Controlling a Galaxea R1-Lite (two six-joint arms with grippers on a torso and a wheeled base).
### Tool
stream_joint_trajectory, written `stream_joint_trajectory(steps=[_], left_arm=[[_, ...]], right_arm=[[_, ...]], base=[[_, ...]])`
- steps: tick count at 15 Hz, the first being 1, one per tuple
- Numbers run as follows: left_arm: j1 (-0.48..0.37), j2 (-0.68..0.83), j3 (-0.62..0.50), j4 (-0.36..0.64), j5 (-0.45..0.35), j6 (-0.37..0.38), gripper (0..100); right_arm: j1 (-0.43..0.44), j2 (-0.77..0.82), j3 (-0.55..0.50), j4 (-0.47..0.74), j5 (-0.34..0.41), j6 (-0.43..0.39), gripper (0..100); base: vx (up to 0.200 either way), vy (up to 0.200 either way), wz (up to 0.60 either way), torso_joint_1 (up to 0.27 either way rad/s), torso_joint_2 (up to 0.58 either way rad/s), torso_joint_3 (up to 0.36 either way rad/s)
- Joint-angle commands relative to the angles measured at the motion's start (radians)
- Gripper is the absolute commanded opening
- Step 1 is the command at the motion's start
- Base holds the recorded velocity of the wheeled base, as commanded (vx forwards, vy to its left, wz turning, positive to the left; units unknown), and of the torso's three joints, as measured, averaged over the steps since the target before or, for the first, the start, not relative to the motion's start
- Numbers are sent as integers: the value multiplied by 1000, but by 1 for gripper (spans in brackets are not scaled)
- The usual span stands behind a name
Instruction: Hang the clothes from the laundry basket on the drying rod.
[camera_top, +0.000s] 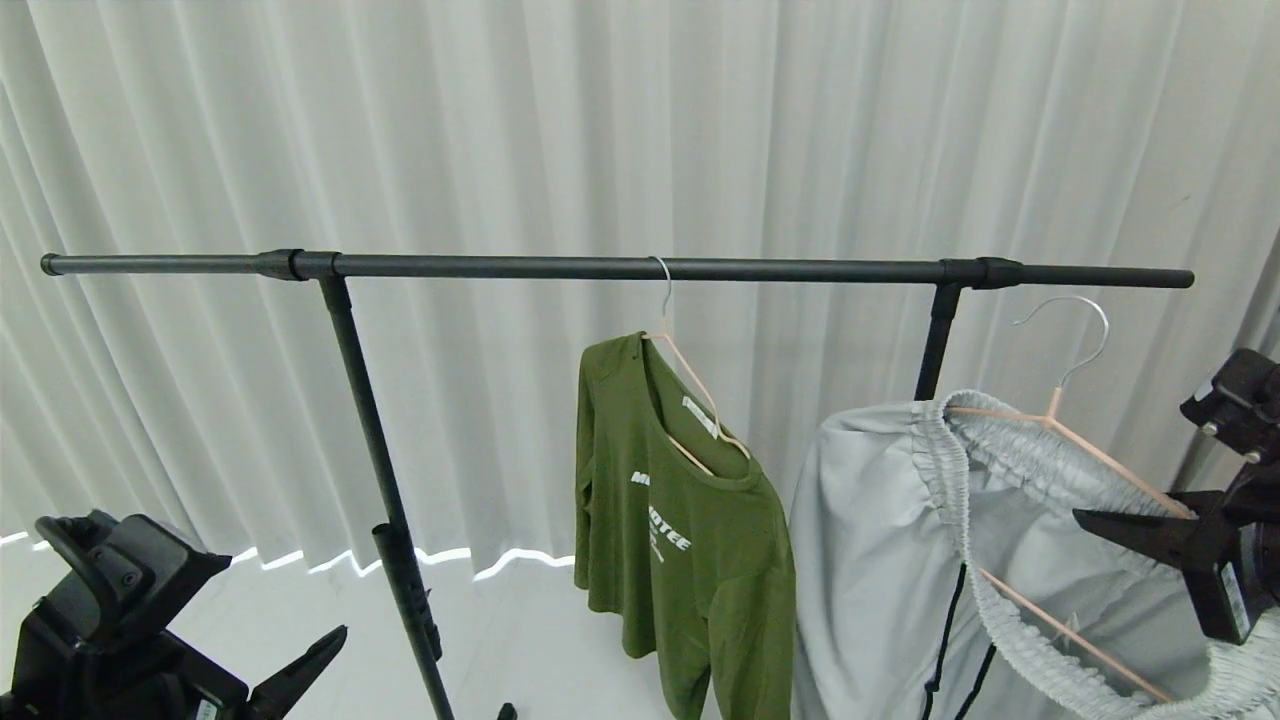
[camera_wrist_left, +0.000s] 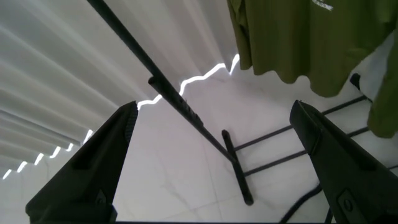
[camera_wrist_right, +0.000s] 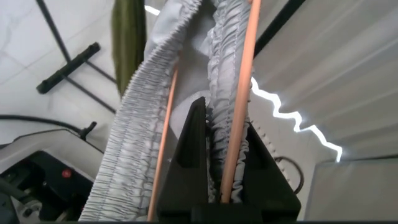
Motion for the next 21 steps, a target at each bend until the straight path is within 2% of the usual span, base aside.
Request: stream_joint_trajectory(steps=[1,3,10,17,19,21], left_arm=[[0,1,0,-1,-1,0,100],[0,1,2,-1,-1,0,100],[0,-7,2,-1,-2,-11,100],[-2,-14,-18,-1,-2,-3,100],[-2,-19,-18,-1,-2,-3,100],[-2,-23,-18,-1,-2,-3,100]], right_arm=[[0,14,-13,1,0,-1,0],[0,17,-19,1,2,-4,0],[2,23,-24,1,2,-6,0],[-9,228,-197,-28,0,-27,0],[-40,327,-248,-85,0,-35,0],[-63,388,-295,-88,0,-50,0]], base=[[200,0,0,2,-2,2],[200,0,0,5,2,2],[0,0,0,0,0,0],[0,0,0,0,0,0],[0,0,0,0,0,0],[0,0,0,0,0,0]])
